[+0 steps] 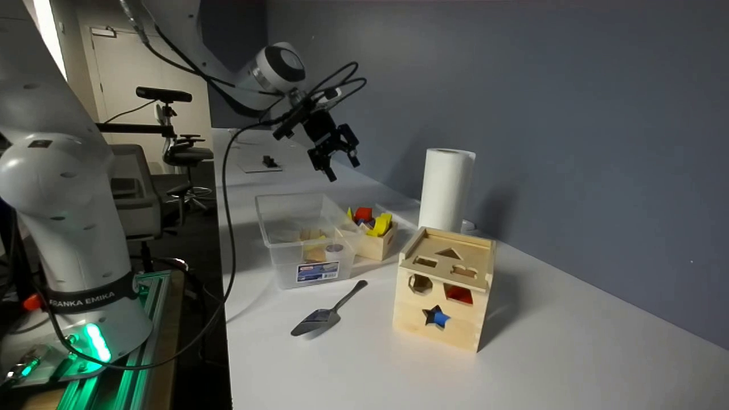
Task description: Move the yellow blocks from the storage bin to the crate
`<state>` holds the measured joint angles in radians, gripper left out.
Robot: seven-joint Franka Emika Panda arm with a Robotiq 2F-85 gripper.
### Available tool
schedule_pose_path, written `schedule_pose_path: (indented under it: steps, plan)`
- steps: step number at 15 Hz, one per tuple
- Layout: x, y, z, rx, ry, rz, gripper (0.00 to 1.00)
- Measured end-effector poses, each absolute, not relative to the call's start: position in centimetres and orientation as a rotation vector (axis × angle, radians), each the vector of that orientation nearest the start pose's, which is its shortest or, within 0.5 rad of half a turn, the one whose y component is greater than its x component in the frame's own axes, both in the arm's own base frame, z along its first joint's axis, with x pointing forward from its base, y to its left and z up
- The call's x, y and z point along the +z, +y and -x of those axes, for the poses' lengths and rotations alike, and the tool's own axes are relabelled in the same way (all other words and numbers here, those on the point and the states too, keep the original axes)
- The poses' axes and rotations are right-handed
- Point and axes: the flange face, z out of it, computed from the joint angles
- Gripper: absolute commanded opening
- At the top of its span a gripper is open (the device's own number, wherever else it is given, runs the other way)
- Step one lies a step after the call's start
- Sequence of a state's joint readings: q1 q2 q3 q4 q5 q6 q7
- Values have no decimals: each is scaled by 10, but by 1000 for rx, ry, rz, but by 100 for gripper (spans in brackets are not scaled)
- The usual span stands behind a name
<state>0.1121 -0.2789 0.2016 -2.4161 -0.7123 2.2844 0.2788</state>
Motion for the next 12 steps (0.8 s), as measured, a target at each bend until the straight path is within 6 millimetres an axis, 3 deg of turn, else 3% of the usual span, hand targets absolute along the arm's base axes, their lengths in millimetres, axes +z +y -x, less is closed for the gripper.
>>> schedule_pose_path:
  steps: [5,12]
  plan:
    - [445,112,-411,398,343,-2621,100]
    - [437,108,-408,411,236,-2698,100]
